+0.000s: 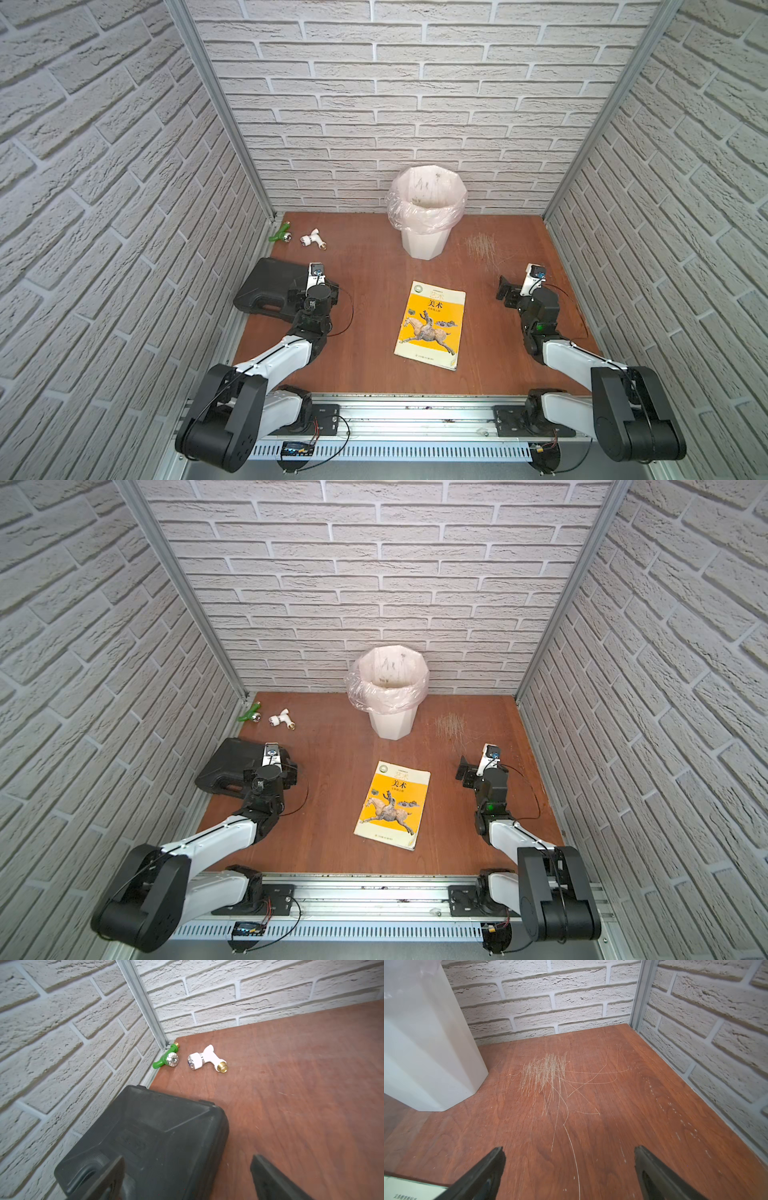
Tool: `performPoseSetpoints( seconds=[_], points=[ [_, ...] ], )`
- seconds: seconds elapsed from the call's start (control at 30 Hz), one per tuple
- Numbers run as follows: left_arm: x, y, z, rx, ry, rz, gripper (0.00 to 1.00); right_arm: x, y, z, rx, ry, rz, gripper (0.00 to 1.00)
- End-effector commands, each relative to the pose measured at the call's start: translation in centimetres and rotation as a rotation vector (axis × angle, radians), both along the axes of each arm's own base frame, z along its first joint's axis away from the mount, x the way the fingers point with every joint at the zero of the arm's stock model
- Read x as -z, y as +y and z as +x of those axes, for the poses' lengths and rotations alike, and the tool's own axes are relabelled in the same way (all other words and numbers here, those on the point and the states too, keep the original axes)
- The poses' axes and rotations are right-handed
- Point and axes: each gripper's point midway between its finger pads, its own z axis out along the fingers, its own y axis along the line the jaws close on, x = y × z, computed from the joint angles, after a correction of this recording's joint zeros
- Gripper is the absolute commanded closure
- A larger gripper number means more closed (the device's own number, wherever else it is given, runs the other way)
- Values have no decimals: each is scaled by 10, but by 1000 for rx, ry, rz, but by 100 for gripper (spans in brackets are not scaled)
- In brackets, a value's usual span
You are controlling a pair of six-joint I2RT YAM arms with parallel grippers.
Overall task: Peel off the used sticky note
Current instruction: Reset both arms
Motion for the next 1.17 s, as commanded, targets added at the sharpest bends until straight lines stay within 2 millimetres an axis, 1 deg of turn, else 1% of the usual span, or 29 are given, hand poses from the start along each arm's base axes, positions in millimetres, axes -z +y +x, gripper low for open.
performPoseSetpoints(
  seconds=[0.0,0.07,0.1,0.17,0.2,0.23,0.3,0.33,0.37,0.4,0.5,0.83,0.93,1.13],
  points=[
    [-8,5,16,44,-108,9,2,-4,-3,8,-4,-70,-49,0],
    [1,1,24,90,-96,12,2,-1,-3,14,-2,-81,-49,0],
    [5,-2,29,122,-93,12,2,5,-2,18,-9,-62,-47,0],
    [12,-4,35,144,-79,13,2,13,9,26,-81,-42,-51,0],
    [13,-5,36,155,-68,-5,2,20,11,29,-97,-28,-50,0],
    [16,-6,38,180,-59,-34,2,20,15,33,-122,-41,-49,0],
    [29,-4,43,213,-37,-97,2,16,25,41,-186,-32,-55,0],
    [30,0,50,206,-42,-94,2,17,29,44,-211,1,-53,0],
    [35,-1,50,208,6,-120,2,28,31,44,-229,61,-46,0],
    [38,0,52,228,6,-137,2,25,33,48,-234,52,-55,0],
    [36,4,52,221,-2,-148,2,25,35,48,-239,43,-66,0],
    [38,3,52,227,9,-157,2,25,36,49,-240,50,-69,0],
    [38,3,53,229,10,-156,2,28,39,51,-245,71,-80,0],
    [38,3,52,228,11,-157,2,27,39,49,-246,63,-82,0]
  ],
)
